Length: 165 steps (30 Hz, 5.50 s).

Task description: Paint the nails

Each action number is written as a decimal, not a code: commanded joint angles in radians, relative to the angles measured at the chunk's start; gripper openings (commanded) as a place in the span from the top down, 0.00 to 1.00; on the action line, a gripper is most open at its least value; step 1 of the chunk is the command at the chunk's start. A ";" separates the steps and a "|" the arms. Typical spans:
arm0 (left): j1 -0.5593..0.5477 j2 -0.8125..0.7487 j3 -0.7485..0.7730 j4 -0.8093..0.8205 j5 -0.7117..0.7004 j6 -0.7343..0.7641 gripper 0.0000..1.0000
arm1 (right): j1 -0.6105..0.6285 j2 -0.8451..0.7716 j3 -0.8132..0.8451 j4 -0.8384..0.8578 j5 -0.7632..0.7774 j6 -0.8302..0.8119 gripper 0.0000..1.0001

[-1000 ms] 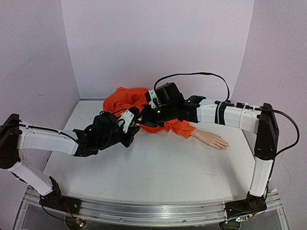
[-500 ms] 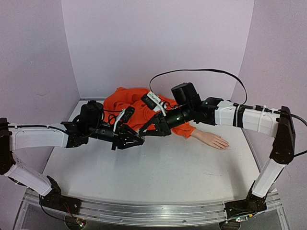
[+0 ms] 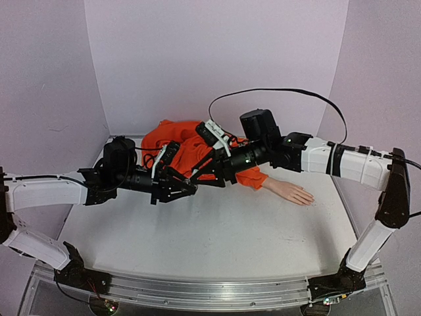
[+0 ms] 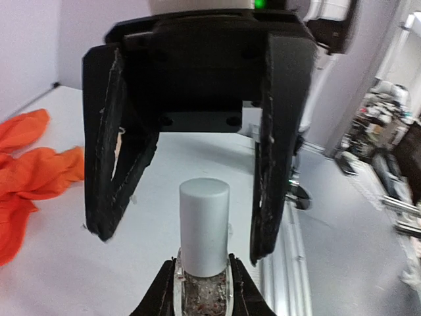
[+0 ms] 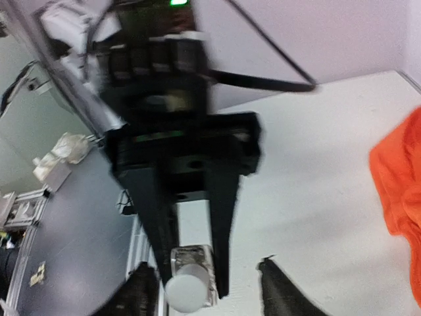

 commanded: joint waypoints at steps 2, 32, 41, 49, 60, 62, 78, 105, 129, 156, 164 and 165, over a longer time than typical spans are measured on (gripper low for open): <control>-0.104 -0.096 -0.040 0.033 -0.662 0.229 1.00 | -0.009 -0.050 0.013 0.009 0.383 0.169 0.28; -0.219 0.051 0.067 -0.009 -1.120 0.258 1.00 | 0.024 0.148 0.173 0.063 0.511 0.733 0.52; -0.219 0.037 0.070 -0.009 -1.137 0.272 1.00 | 0.024 0.175 0.176 0.063 0.464 0.733 0.68; -0.214 -0.027 0.037 -0.009 -0.975 0.215 1.00 | 0.021 0.148 0.161 0.061 0.367 0.606 1.00; -0.052 -0.128 0.129 0.006 0.496 -0.006 1.00 | 0.016 -0.043 0.047 0.016 -0.342 -0.019 1.00; -0.052 -0.135 0.118 0.007 0.435 0.004 1.00 | 0.016 -0.034 0.070 0.010 -0.325 -0.011 1.00; -0.153 -0.126 0.042 -0.062 -0.769 0.262 1.00 | 0.007 -0.085 0.077 0.011 0.441 0.183 0.14; -0.187 0.026 0.125 -0.114 -1.073 0.220 1.00 | 0.015 0.129 0.201 0.025 0.531 0.634 0.48; -0.033 -0.137 0.118 -0.085 0.350 0.156 1.00 | -0.004 0.061 0.099 0.051 -0.356 0.038 1.00; -0.180 -0.087 0.089 -0.135 -1.190 0.364 1.00 | 0.011 -0.050 0.054 0.052 0.509 0.482 0.16; -0.200 -0.040 0.111 -0.138 -1.182 0.356 1.00 | 0.020 0.049 0.153 0.064 0.517 0.584 0.21; -0.203 -0.038 0.112 -0.138 -1.179 0.356 1.00 | 0.020 0.063 0.165 0.064 0.517 0.589 0.22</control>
